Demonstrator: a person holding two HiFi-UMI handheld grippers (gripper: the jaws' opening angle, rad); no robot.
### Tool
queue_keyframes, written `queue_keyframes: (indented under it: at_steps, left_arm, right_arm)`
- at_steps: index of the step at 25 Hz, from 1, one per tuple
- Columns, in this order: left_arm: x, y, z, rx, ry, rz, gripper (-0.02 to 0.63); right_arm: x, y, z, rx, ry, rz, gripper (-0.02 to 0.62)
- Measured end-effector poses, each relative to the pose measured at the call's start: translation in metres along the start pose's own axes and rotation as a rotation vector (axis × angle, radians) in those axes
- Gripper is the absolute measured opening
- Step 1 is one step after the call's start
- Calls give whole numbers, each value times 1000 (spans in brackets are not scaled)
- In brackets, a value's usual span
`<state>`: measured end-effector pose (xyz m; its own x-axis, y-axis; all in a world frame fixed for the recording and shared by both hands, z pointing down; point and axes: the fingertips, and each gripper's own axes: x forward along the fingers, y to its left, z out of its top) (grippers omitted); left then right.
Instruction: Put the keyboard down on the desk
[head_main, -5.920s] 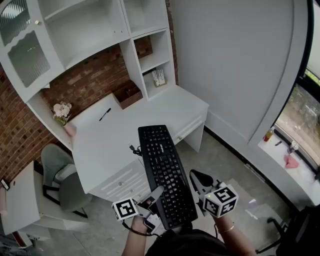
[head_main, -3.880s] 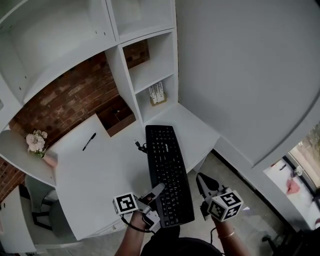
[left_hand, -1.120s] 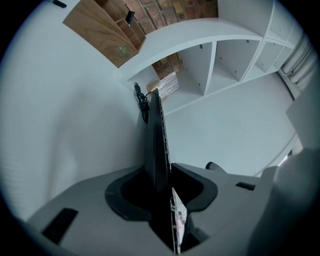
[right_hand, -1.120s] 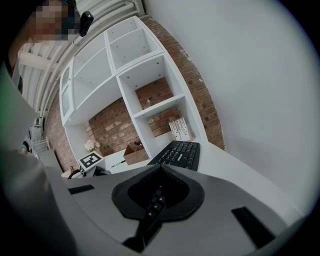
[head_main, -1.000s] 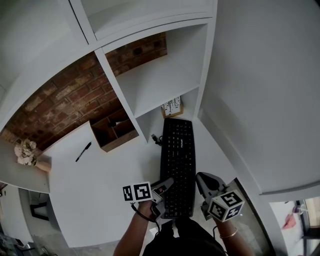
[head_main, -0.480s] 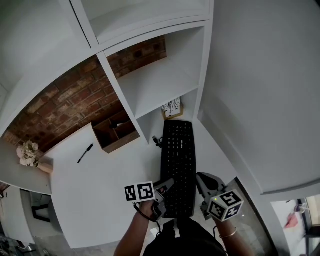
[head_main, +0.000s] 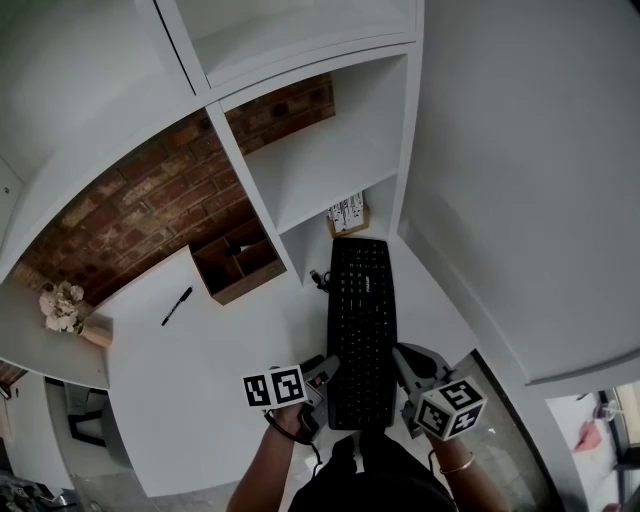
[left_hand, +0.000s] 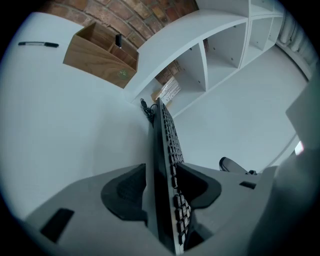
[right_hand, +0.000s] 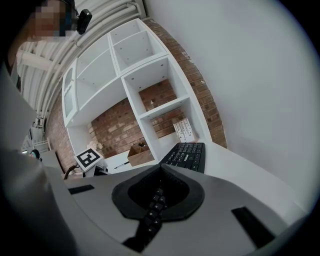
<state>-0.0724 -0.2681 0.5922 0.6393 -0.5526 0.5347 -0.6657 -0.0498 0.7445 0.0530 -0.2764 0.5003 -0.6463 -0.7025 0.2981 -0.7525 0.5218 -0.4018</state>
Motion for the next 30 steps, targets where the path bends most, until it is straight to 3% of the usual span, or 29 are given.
queue_keyframes:
  at_steps: [11, 18, 30]
  left_arm:
    - [-31, -6, 10, 211, -91, 109, 178]
    - [-66, -25, 24, 346, -209, 136, 166]
    - [-123, -69, 28, 587, -329, 110, 109]
  right_arm:
    - [-17, 23, -10, -16, -20, -35, 5]
    - [-35, 41, -14, -37, -48, -66, 5]
    - [-65, 81, -16, -78, -127, -108, 5]
